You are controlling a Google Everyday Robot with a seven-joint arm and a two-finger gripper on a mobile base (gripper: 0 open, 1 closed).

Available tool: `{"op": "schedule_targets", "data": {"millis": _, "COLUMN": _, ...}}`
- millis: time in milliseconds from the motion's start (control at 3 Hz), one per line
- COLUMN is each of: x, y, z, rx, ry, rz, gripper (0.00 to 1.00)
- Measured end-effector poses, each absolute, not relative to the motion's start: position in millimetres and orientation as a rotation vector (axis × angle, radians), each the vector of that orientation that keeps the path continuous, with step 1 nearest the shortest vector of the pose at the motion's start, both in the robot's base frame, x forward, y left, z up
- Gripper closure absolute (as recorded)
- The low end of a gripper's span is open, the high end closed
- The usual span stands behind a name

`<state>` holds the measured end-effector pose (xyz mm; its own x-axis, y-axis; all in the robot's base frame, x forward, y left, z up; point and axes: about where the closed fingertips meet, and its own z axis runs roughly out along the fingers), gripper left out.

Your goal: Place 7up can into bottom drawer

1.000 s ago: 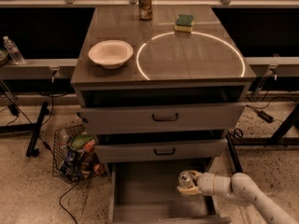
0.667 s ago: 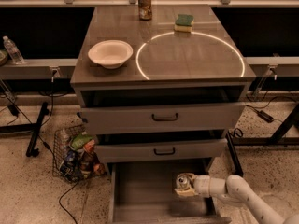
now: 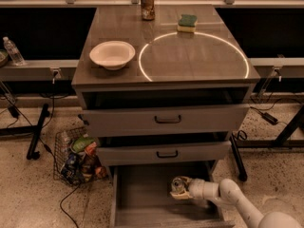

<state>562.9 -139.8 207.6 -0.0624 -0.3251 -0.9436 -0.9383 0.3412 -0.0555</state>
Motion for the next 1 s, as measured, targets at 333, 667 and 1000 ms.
{"op": "schedule_targets", "data": {"millis": 333, "x": 568.0, "y": -127.7, "z": 191.4, "rx": -1.188, "ry": 1.587, "rz": 0.723, "gripper": 0.53}}
{"op": "schedule_targets", "data": {"millis": 667, "x": 569.9, "y": -121.4, "z": 179.5, "rx": -1.198, "ry": 1.594, "rz": 0.688, "gripper": 0.3}}
{"op": "schedule_targets", "data": {"millis": 1000, "x": 569.2, "y": -116.4, "z": 172.0, "rx": -1.201, "ry": 1.6, "rz": 0.673, "gripper": 0.07}}
